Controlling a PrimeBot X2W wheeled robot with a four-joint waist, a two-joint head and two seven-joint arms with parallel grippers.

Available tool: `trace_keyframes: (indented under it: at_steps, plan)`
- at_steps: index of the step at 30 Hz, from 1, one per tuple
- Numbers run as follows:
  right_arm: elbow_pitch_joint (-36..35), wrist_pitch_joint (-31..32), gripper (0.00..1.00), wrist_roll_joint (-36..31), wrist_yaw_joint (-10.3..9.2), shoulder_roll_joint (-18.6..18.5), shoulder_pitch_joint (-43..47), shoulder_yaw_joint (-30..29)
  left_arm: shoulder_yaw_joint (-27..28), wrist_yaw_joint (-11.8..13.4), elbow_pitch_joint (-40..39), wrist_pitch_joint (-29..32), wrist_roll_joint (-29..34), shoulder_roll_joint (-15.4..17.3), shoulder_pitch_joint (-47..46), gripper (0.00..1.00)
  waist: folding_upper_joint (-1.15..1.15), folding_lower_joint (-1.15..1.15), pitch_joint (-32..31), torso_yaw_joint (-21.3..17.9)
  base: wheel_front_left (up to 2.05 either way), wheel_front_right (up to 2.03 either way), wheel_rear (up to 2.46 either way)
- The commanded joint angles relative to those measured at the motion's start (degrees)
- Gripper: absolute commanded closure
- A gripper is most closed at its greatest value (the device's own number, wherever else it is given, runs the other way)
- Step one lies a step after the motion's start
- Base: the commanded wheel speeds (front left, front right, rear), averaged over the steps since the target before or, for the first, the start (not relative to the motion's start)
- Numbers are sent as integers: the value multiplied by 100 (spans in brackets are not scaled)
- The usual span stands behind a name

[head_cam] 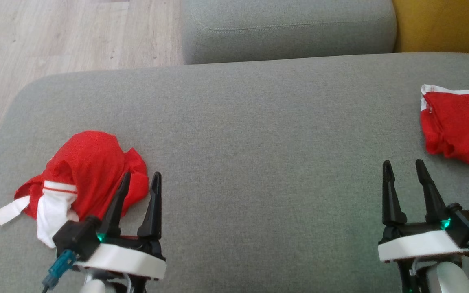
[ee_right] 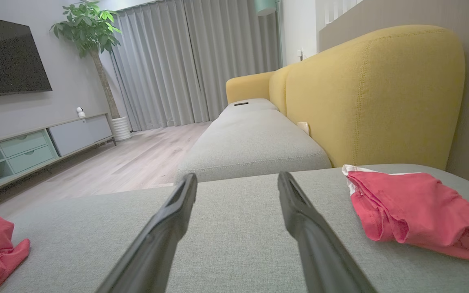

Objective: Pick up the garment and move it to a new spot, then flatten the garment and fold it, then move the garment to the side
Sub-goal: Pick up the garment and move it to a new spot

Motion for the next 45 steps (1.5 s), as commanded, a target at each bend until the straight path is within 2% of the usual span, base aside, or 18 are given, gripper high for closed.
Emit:
trace_keyframes:
  at_steps: [1, 10, 34, 40, 45]
  plan:
    - [-179, -62, 0, 35, -5, -26, -171, 129, 189, 16, -176, -29, 21, 31, -241, 0, 0, 0, -1, 6, 0, 0, 0]
    - [-113, -62, 0, 70, -5, -26, -139, 295, 220, 38, -112, -29, 55, 31, -268, 0, 0, 0, -23, 268, 0, 0, 0]
    - [75, -62, 0, 258, -5, -26, -108, 1015, 617, -35, -30, -29, 259, 31, -234, 0, 0, 0, -148, 1730, 0, 0, 0]
    - [66, -62, 0, 289, -5, -26, -95, 1011, 723, -68, -59, -29, 285, 31, -258, 0, 0, 0, -102, 1873, 0, 0, 0]
    - [57, -62, 0, 200, -5, -26, -158, 1010, 881, -101, 24, -29, 351, 31, -415, 0, 0, 0, 116, 1819, 0, 0, 0]
